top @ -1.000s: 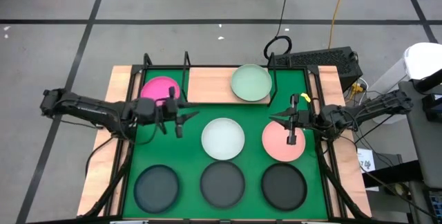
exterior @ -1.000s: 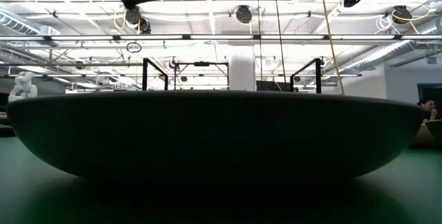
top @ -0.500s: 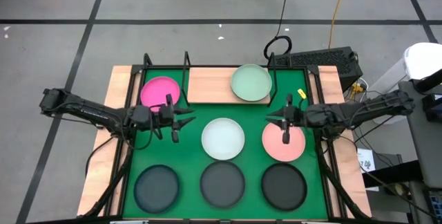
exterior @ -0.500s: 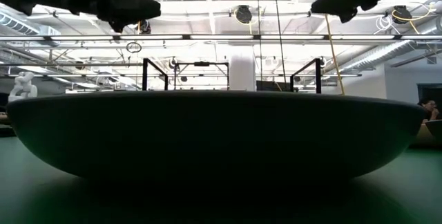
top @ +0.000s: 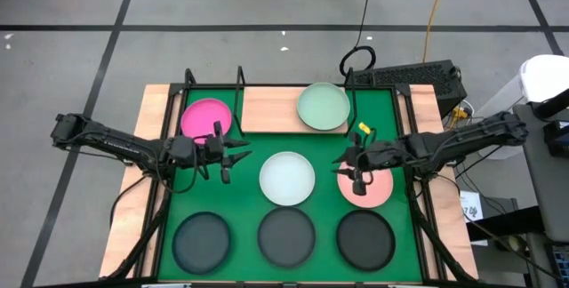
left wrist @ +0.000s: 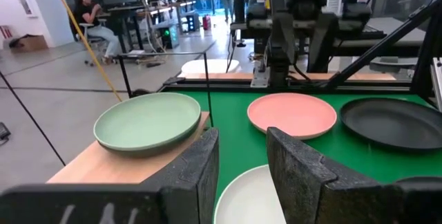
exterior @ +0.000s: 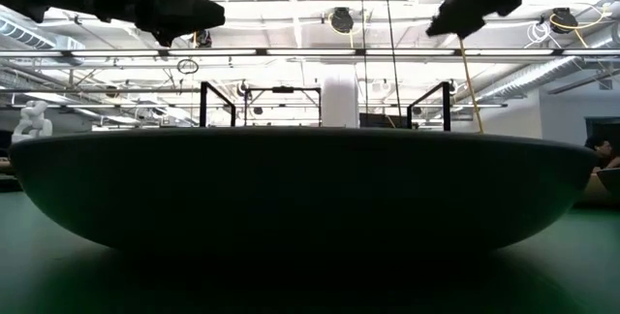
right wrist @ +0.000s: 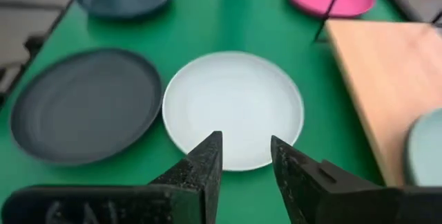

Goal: Place and stack plates onto a shelf
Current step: Stack the gray plate on top of the green plate on the shelf, then stack the pink plate on top of the gray plate on the shelf

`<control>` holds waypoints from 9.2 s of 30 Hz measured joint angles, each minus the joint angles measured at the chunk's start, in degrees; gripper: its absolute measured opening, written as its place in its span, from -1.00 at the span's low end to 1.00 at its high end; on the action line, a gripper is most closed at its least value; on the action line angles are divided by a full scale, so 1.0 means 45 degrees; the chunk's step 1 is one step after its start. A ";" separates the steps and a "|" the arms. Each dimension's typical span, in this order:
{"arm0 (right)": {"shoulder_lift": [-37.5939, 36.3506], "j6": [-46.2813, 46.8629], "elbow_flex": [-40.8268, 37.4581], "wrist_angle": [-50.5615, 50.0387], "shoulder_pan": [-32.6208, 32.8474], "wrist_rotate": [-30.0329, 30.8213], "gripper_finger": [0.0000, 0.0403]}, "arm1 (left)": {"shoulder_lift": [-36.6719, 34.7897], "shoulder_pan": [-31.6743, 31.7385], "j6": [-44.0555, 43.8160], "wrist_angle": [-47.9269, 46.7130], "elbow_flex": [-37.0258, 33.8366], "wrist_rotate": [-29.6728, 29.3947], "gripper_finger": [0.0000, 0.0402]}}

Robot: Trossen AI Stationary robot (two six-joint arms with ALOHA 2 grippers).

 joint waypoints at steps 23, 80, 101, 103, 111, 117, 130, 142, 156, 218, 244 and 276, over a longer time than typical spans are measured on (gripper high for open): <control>0.5245 -0.3302 0.0088 0.2345 0.0989 -0.1190 -0.45 | 0.0005 0.0010 -0.0035 -0.0005 -0.0010 0.0000 -0.37; 0.4472 -0.7522 0.0059 0.5745 0.0338 0.2413 -0.99 | 0.0005 0.0015 -0.0359 -0.0293 -0.0010 0.0005 -0.37; 0.4103 -0.6559 0.0063 0.4086 -0.6404 0.0121 -1.00 | 0.0008 0.0011 0.0452 -0.0280 -0.0010 0.0005 -0.37; 0.4099 -0.6430 0.0063 0.3959 -0.6454 0.0136 -1.00 | 0.0005 0.0034 0.0279 -0.0280 -0.0010 -0.0057 -0.37; 0.4089 -0.6197 0.0063 0.3796 -0.6450 0.0544 -0.84 | 0.0010 0.0034 -0.0359 -0.0280 -0.0010 -0.0325 -0.37; 0.4089 -0.6094 0.0063 0.3743 -0.6450 0.0544 -0.76 | 0.0005 0.0034 0.0366 -0.0301 -0.0010 -0.0325 -0.37; 0.3429 -0.5831 0.0059 0.3851 -0.5883 0.0500 -0.58 | 0.0007 0.0034 -0.0432 -0.0285 -0.0010 -0.0325 -0.37; 0.1413 -0.4794 0.0059 0.4292 -0.4074 0.0481 -0.57 | 0.0010 0.0039 -0.0329 -0.0266 -0.0005 -0.0235 -0.37; 0.0631 -0.3288 0.0059 0.4287 -0.2353 0.0485 -0.57 | 0.0039 0.0130 -0.5107 -0.2085 0.0261 0.0185 -0.37; 0.0640 -0.3628 -0.0466 0.4379 -0.1146 0.0549 -0.57 | 0.5615 0.3171 -0.4741 -1.7472 0.4760 -0.1647 0.18; 0.0636 -0.3540 -0.0461 0.4379 -0.1146 0.0544 -0.57 | 0.7348 0.4699 -0.5733 -1.6333 0.4755 -0.1307 0.18; 0.0636 -0.3288 -0.0461 0.4405 -0.1098 0.0505 -0.57 | 0.5553 0.3581 -0.8216 -2.0874 0.8187 -0.3898 -0.95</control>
